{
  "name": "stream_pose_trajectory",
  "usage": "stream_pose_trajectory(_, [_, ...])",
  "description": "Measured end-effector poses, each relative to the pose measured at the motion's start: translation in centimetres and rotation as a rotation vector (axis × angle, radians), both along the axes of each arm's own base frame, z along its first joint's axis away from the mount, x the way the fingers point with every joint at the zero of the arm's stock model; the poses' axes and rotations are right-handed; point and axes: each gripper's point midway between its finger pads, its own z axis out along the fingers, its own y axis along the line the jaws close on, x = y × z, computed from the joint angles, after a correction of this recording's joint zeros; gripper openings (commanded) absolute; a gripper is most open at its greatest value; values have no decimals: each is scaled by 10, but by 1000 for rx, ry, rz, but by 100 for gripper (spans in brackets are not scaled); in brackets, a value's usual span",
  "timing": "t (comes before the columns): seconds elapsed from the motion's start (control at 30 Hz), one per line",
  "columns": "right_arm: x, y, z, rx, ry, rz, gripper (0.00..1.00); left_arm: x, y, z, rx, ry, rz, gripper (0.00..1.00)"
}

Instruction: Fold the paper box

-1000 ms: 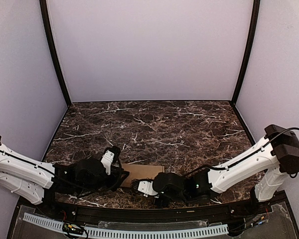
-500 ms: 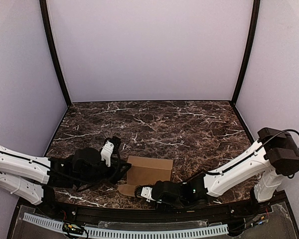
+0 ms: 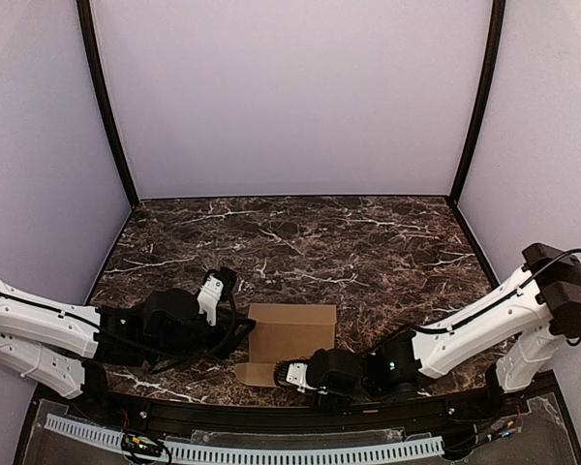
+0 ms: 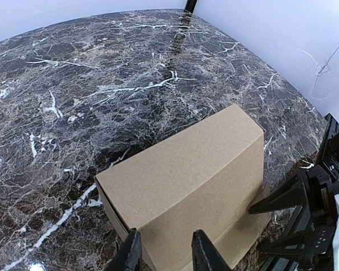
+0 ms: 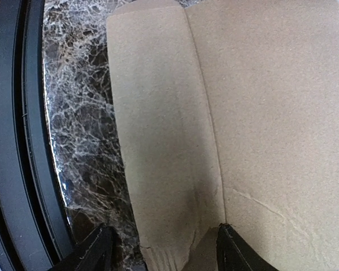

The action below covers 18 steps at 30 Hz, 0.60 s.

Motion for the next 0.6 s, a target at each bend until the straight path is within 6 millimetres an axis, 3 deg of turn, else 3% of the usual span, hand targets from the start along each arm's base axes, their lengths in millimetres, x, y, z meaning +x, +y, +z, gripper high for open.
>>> stream_pose_trajectory(0.37, [-1,1,60,151,20,-15,70,1,-6,-11,44,7,-16,30])
stream_pose_trajectory(0.53, [18,-7,69,154,14,-96,63,6,-17,8,33,-21,-23,30])
stream_pose_trajectory(0.6, [29,-12,70,147,11,-134,52,10,-20,18,26,-40,-20,30])
